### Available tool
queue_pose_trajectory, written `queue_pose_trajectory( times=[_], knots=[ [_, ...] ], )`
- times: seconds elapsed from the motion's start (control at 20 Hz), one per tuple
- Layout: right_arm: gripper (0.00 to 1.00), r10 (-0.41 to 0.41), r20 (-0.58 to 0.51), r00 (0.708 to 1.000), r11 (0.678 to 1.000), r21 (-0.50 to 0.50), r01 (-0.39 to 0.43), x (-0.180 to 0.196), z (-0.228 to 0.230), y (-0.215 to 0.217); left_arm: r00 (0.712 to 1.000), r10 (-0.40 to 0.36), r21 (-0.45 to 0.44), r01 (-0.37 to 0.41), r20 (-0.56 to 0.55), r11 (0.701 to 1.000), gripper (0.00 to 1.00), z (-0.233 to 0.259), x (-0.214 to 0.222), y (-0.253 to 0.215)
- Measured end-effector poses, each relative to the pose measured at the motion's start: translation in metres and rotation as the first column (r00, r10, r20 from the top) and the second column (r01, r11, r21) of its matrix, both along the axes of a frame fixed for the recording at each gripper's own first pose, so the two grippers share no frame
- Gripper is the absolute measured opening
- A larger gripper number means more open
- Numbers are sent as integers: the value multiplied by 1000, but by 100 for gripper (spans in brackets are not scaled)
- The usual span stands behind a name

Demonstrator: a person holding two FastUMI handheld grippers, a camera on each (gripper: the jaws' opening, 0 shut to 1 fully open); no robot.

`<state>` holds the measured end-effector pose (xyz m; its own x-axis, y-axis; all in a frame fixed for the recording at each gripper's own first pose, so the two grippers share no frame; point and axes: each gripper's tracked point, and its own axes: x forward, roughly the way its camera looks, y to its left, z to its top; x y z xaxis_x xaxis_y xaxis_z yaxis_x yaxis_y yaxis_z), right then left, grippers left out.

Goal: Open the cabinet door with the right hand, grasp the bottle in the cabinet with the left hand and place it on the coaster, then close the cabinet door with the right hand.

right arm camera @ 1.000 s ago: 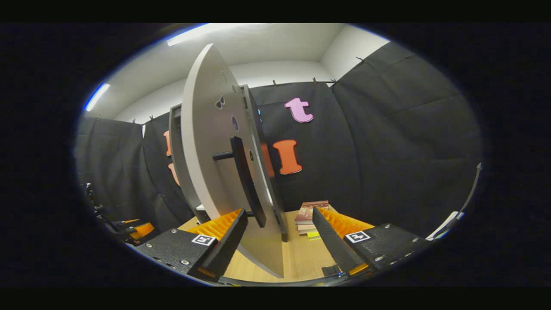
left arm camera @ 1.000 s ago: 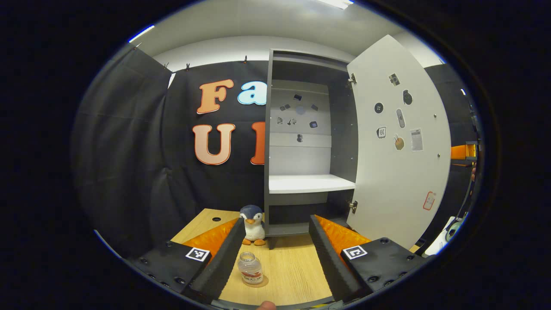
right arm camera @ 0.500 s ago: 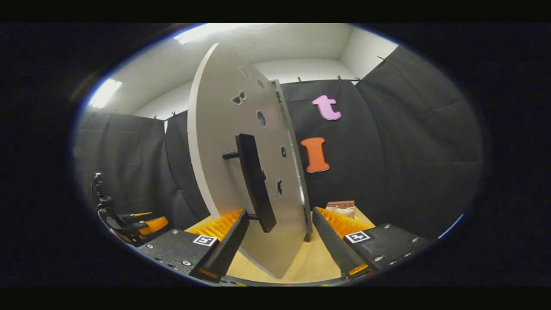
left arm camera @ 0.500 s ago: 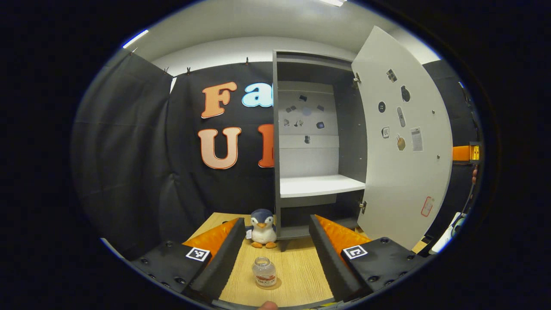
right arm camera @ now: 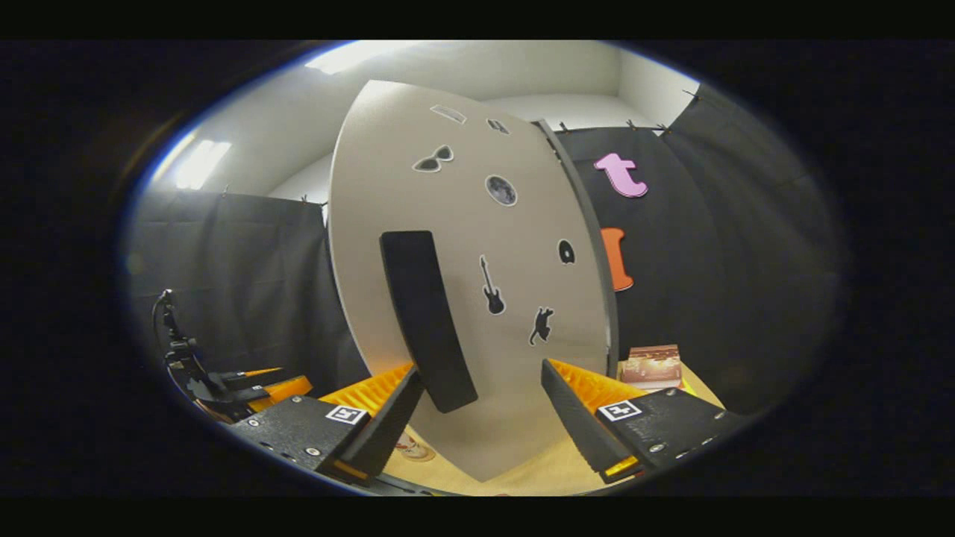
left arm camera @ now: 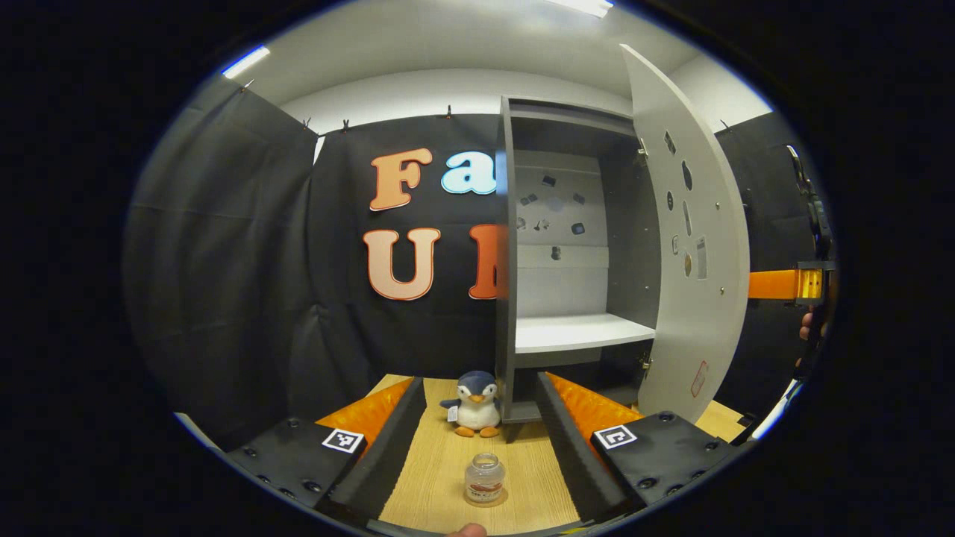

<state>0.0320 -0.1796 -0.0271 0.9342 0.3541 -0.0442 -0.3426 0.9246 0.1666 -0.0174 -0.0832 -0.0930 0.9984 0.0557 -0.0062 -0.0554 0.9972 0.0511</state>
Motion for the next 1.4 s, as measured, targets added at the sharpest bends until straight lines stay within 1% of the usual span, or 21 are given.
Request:
queue_pose_trajectory(
  times=[0.05, 0.1, 0.15, 0.3, 0.35, 0.4, 0.45, 0.8, 0.9, 1.0, 1.2, 1.4],
  knots=[
    [98, 9, 3, 1000, 1000, -3, -9, 4, -1, 5, 1000, 5, -6, -5, 0, 1000, 96, 1, 2, 6],
    [100, 19, 8, 1000, 1000, -11, -19, 5, 0, 8, 1000, 11, -9, -11, 2, 1000, 96, 2, 4, 10],
    [98, 28, 16, 999, 999, -20, -27, 8, 0, 11, 1000, 14, -12, -14, 3, 1000, 96, 3, 6, 14],
    [98, 43, 42, 998, 997, -64, -40, 15, 1, 18, 1000, 21, -22, -21, 10, 1000, 96, 5, 13, 23],
    [98, 43, 45, 998, 996, -81, -39, 18, 1, 21, 1000, 26, -26, -26, 12, 999, 96, 5, 15, 27],
    [100, 44, 54, 998, 995, -96, -39, 21, 0, 23, 1000, 26, -32, -25, 15, 999, 96, 6, 17, 31],
    [98, 41, 57, 998, 994, -102, -35, 24, 0, 25, 999, 29, -37, -29, 14, 999, 96, 7, 19, 34],
    [97, 21, 63, 998, 993, -118, -13, 36, 1, 40, 1000, 29, -53, -29, 2, 998, 96, 2, 43, 53],
    [97, 6, 61, 998, 994, -113, 1, 39, 1, 43, 1000, 22, -58, -23, -13, 998, 96, -3, 49, 55],
    [98, -32, 74, 997, 992, -123, 41, 43, 1, 43, 999, 25, -54, -27, -29, 998, 97, -8, 56, 60],
    [98, -76, 76, 994, 988, -129, 85, 45, 0, 44, 998, 35, -37, -37, -46, 999, 96, -11, 65, 70],
    [98, -122, 77, 989, 981, -140, 132, 44, -1, 45, 999, 26, -19, -27, -37, 999, 96, -4, 70, 68]
  ],
)
